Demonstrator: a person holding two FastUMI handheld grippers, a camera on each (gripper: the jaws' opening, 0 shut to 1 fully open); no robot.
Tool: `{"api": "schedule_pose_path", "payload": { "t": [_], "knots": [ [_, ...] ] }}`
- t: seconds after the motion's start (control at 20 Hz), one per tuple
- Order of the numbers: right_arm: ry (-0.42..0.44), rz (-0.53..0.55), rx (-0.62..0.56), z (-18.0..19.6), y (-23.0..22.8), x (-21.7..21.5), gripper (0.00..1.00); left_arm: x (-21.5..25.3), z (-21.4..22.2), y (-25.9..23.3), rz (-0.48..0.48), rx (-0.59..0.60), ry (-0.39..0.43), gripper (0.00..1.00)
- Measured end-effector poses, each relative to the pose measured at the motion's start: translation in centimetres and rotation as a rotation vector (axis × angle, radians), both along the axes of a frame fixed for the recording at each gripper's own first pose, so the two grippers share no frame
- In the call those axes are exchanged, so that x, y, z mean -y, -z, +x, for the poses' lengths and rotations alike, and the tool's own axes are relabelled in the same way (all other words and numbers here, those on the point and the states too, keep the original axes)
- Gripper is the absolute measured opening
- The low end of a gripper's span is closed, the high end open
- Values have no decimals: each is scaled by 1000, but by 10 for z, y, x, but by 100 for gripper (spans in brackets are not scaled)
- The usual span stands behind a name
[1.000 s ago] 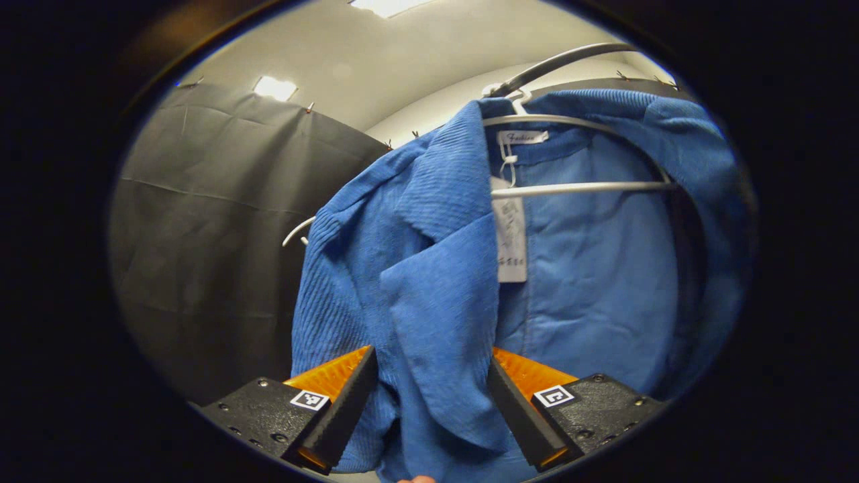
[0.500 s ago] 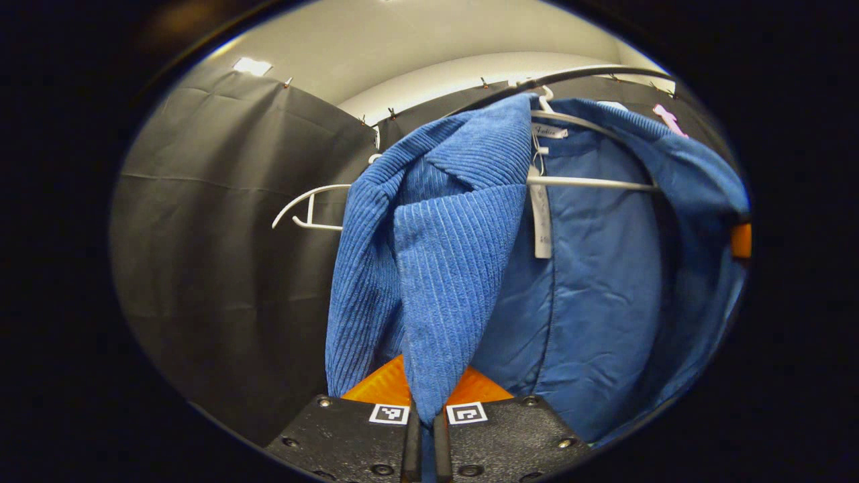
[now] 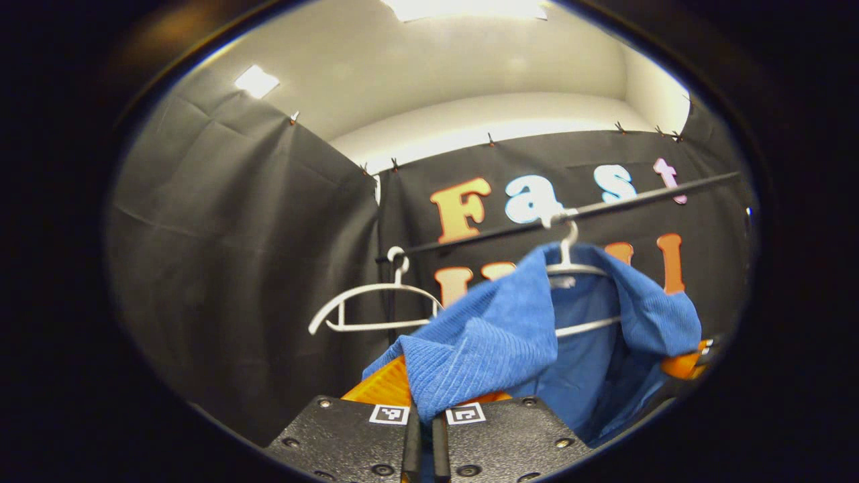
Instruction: Grasp the clothes on the hanger with both hands and then place them into the laundry hamper below.
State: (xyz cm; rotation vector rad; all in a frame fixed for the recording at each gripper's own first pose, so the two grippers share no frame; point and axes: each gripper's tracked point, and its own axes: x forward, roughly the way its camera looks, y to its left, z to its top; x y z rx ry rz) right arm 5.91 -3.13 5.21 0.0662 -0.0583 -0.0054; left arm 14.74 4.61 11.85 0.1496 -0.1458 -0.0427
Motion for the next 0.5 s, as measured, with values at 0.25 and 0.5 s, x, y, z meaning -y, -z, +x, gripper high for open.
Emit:
{"api": "schedule_pose_path", "payload": {
  "t": [0.25,0.5],
  "knots": [
    [-26,-8,28,-3,-5,-6,7,-43,55,-69,-19,105,-110,4],
    [-36,-3,62,-8,-12,-7,7,-57,124,-62,10,63,-134,4]
  ]
}}
